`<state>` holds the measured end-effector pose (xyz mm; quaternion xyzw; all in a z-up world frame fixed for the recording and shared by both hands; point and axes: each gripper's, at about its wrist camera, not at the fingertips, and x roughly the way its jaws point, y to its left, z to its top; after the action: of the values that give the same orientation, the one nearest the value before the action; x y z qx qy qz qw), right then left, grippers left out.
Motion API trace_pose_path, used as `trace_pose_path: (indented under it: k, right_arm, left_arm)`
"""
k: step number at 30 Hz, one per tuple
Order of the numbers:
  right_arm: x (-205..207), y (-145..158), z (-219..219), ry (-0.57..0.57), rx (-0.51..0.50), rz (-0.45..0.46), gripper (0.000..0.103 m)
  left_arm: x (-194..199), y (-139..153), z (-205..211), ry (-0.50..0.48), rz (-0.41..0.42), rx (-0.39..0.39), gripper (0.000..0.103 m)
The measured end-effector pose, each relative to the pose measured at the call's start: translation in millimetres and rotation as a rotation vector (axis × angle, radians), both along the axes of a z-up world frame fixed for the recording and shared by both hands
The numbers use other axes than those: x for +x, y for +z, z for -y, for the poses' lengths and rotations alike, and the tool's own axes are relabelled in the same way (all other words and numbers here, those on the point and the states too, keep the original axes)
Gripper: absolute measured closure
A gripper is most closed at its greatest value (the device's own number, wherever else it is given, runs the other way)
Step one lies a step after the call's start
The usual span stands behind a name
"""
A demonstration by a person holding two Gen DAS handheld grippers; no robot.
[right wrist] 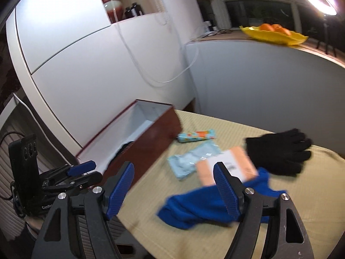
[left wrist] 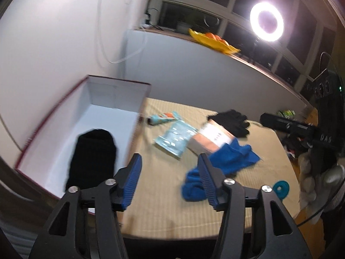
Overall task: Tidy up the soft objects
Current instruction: 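Open the left gripper and move it back over the blue towel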
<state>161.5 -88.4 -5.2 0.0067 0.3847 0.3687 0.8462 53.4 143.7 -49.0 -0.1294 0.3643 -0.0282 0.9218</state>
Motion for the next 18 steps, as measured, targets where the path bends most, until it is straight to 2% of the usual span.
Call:
trace_pose_path:
  k: [2,6,8,13,18]
  right_arm:
    - [4.1,-0.7,22.5,-0.02,-0.024,-0.004,0.018]
    - [19.5,-9.8,53.7,-0.055,-0.083,-0.042,0.018]
    - [28.8,-18.2,67.1,-0.07,-0.107,-0.077,0.018]
    - [51.9,-48.4,82.8,-0.073,-0.177,-0.154,0.018]
    - [74.7,-83.0,84.5,-0.069,-0.219,-0.238,0.018]
  left_arm:
    - [4.5,-7.8,14.8,-0.031,-0.023,-0.004,0.047]
    - [14.6,-27.1,40.7,-0.079,-0.067,-0.006,0.047]
    - [21.0,-38.7,52.9,-0.106,-0.098,-0.004,0.038]
    - [35.6,-58.5,77.9,-0.16,-0.147,0.019,0.032]
    - [49.0,-72.0,89.2,-0.171,-0.186,0.044,0.032]
